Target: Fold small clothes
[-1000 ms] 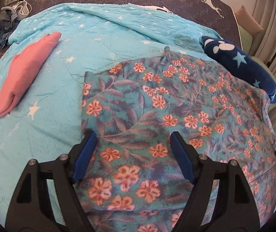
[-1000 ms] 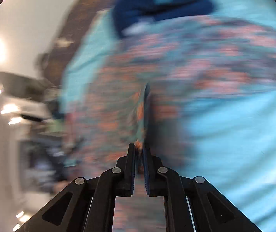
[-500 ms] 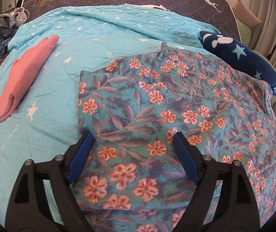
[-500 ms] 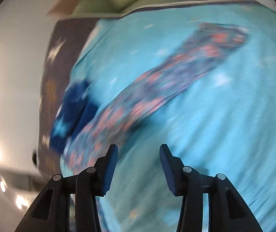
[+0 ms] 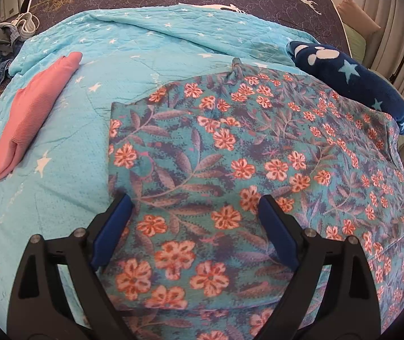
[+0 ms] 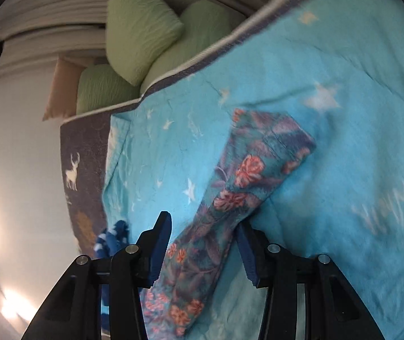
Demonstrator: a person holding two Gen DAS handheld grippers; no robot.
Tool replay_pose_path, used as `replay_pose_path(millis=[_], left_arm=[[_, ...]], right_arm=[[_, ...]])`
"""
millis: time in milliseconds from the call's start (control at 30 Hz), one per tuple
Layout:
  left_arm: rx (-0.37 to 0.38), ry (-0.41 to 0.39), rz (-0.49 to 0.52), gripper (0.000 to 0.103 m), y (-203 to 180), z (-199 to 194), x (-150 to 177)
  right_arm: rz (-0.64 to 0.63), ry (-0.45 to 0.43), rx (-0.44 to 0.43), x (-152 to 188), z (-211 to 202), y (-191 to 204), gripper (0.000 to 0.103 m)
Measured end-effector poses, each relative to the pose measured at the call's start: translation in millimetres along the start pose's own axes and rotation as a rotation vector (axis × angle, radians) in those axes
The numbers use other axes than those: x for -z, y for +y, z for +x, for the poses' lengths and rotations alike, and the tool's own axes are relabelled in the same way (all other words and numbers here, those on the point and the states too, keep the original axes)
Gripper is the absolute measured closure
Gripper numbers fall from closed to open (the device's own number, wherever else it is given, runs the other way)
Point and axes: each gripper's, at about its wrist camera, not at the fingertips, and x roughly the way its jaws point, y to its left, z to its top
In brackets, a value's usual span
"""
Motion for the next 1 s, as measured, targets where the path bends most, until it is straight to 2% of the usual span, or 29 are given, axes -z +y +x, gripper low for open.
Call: replay_pose_path(millis=[33, 67, 100, 133, 200, 333, 367, 467, 533, 600, 667, 700, 767, 800, 867, 1000], left_arm=[[0.002, -0.001, -0.001, 0.012, 0.6, 0.1, 0.0], [0.003, -0.001, -0.002, 0.012, 0.3, 0.0, 0.0], [0.005, -0.002, -0.004, 0.012, 0.5, -0.2, 0.1], [0.007, -0.003, -0.005, 0.012, 0.7, -0.2, 0.1], [0.013, -0.006, -0.009, 0.012, 1.3, -0.5, 0.4], [0.026, -0.012, -0.018, 0.012, 3.2, -1.5, 1.1], [0.029, -0.013, -0.02, 0.012, 3.3, -1.5, 1.1], [0.036, -0.016, -0.024, 0.012, 5.3, -2.2, 1.5], [0.04, -0.018, -0.027, 0.012, 6.0, -2.3, 1.5], [0.049, -0.022, -0.035, 0.012, 7.4, -3.2, 1.7], [0.074, -0.032, -0.055, 0.012, 11.8, -5.7, 2.2], [0.101, -0.041, -0.077, 0.012, 16.6, -8.4, 2.7], [0.176, -0.063, -0.145, 0.012, 29.2, -16.3, 4.4], [0.214, -0.071, -0.179, 0.012, 35.0, -20.6, 5.7], [0.29, -0.074, -0.236, 0.012, 43.9, -29.6, 8.3], [0.441, -0.037, -0.247, 0.012, 34.9, -42.6, 10.5]], right_arm=[[-0.005, -0.002, 0.026, 0.2, 3.8, 2.7, 0.058], [-0.012, -0.006, 0.038, 2.1, 5.6, 7.7, 0.063], [-0.03, -0.006, 0.04, 3.3, 5.7, 12.7, 0.092], [-0.054, -0.005, 0.047, 3.8, 6.9, 18.4, 0.097], [-0.141, -0.036, 0.037, 10.3, -0.7, 39.1, 0.097], [-0.347, 0.011, -0.117, 43.9, -16.2, 109.5, 0.097], [-0.431, 0.025, -0.156, 61.6, -21.4, 135.3, 0.097], [-0.727, 0.092, -0.272, 144.2, -35.7, 214.6, 0.097], [-0.937, 0.184, -0.356, 222.6, -39.5, 257.1, 0.095], [-1.079, 0.318, -0.424, 293.4, -38.4, 272.3, 0.093], [-1.203, 0.486, -0.429, 362.0, -26.0, 268.7, 0.073], [-1.273, 0.569, -0.402, 395.6, -18.8, 260.1, 0.055], [-1.379, 0.65, -0.352, 435.8, -13.2, 240.3, 0.051], [-1.407, 0.661, -0.336, 445.6, -13.5, 230.4, 0.051], [-1.411, 0.658, -0.306, 443.3, -13.0, 216.2, 0.051], [-1.393, 0.55, -0.151, 398.8, -12.0, 190.0, 0.048]])
